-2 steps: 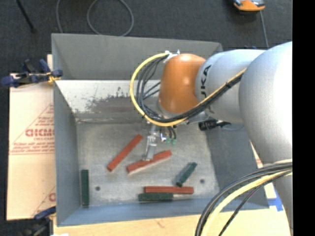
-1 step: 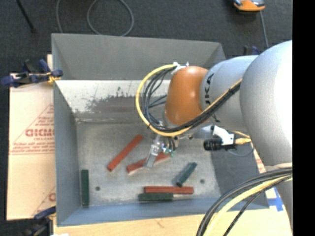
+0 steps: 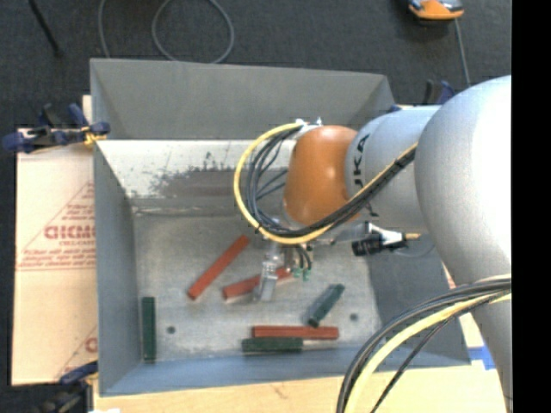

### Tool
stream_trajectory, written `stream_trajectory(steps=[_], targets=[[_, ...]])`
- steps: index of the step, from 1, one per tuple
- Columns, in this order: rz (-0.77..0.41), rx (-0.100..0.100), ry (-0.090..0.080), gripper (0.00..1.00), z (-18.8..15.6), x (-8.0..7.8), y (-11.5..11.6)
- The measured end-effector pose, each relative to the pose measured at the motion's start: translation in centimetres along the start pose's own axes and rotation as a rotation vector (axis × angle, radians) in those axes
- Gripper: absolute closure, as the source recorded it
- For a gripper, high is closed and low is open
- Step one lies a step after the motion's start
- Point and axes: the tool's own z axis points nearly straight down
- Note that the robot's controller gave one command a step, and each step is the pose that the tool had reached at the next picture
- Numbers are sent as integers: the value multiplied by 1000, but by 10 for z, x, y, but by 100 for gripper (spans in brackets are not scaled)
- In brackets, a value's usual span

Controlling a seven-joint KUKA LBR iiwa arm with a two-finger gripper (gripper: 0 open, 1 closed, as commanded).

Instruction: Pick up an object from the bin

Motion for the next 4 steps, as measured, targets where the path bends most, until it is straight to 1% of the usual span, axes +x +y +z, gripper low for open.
stream_trajectory(steps=[1, 2, 3, 4], targets=[[2, -1, -2, 0, -1, -1, 0], [4, -2, -8, 100, -3, -3, 0], [6, -2, -7, 100, -26, -4, 0], [6, -3, -11, 100, -96, -7, -1]])
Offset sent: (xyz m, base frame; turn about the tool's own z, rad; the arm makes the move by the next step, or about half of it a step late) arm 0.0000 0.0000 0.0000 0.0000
